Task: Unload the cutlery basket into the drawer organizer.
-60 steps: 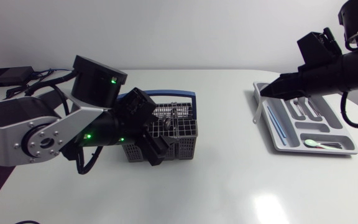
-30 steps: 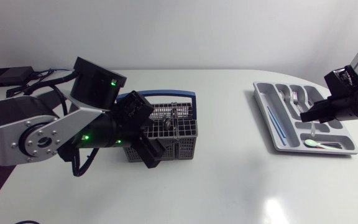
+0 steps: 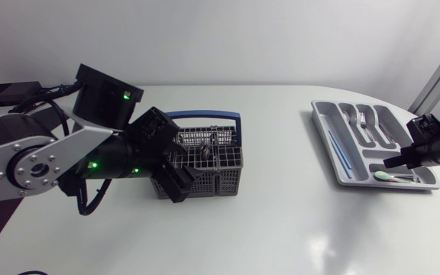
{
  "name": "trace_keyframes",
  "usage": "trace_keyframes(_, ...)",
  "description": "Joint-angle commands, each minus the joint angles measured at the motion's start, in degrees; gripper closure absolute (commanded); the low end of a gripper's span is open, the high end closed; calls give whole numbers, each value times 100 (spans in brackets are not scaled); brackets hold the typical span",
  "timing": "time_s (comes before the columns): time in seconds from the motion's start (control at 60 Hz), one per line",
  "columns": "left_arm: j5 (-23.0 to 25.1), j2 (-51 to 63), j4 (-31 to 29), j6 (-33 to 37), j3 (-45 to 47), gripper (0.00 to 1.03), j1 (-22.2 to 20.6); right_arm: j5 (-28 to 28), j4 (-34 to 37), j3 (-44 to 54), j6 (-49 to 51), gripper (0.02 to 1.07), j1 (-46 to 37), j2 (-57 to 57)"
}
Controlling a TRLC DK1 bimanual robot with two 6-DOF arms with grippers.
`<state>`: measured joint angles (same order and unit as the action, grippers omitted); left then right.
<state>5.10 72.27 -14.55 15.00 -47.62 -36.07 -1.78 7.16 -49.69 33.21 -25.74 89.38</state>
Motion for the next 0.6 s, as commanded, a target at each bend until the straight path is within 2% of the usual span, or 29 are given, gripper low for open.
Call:
trace_keyframes(0.0,-27,-134,-75,55,24,6,57,-182,-294,65,212,101,-81,396)
trace_keyframes(0.15,-27,-222,-136,73,24,6,74,-402,-733,109,300,99,-72,694)
trace_keyframes(0.217,-36,-240,-163,73,15,6,101,-446,-777,135,300,89,-72,712)
trace_keyframes(0.317,-36,-292,-215,90,15,6,153,-507,-812,197,300,62,-28,703)
trace_keyframes(0.4,-36,-336,-250,125,24,6,189,-499,-804,223,300,50,-2,694)
trace_keyframes(0.467,-36,-363,-286,152,33,6,224,-499,-769,241,291,29,34,659)
trace_keyframes(0.533,-36,-389,-312,169,51,6,232,-499,-742,285,274,23,78,554)
trace_keyframes(0.583,-36,-398,-347,178,51,6,241,-481,-646,293,238,22,113,457)
